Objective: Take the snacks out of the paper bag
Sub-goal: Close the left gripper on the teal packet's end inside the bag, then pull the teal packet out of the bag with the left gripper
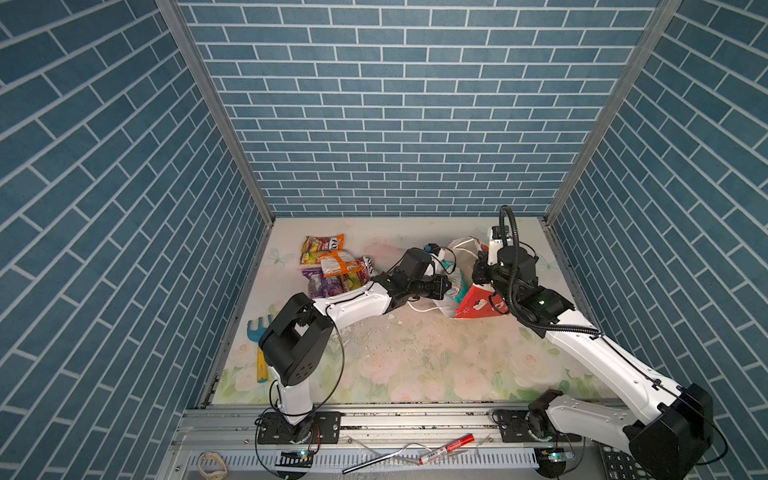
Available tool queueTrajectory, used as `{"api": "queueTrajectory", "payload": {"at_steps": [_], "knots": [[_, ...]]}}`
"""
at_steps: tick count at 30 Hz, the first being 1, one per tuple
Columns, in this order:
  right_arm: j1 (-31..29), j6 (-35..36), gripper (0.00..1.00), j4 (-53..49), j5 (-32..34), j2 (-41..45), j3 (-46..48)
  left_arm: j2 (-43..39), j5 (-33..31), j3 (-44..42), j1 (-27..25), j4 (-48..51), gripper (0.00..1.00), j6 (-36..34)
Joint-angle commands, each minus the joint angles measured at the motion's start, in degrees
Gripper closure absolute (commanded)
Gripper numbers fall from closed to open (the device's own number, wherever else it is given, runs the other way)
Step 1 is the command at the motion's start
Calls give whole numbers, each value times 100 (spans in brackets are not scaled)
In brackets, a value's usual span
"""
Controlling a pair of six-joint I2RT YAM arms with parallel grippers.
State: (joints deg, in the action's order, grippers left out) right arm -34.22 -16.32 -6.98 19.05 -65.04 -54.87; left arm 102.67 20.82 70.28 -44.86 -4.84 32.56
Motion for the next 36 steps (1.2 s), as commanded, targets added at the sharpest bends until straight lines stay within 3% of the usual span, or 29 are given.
{"api": "queueTrajectory", "payload": {"at_steps": [1, 36], "knots": [[-6, -249, 100, 22, 168, -29, 95, -277, -16, -72, 39, -210, 100, -76], [-2, -427, 100, -27, 275, -27, 223, -1096, 186, -237, 109, -398, 100, -29]]}}
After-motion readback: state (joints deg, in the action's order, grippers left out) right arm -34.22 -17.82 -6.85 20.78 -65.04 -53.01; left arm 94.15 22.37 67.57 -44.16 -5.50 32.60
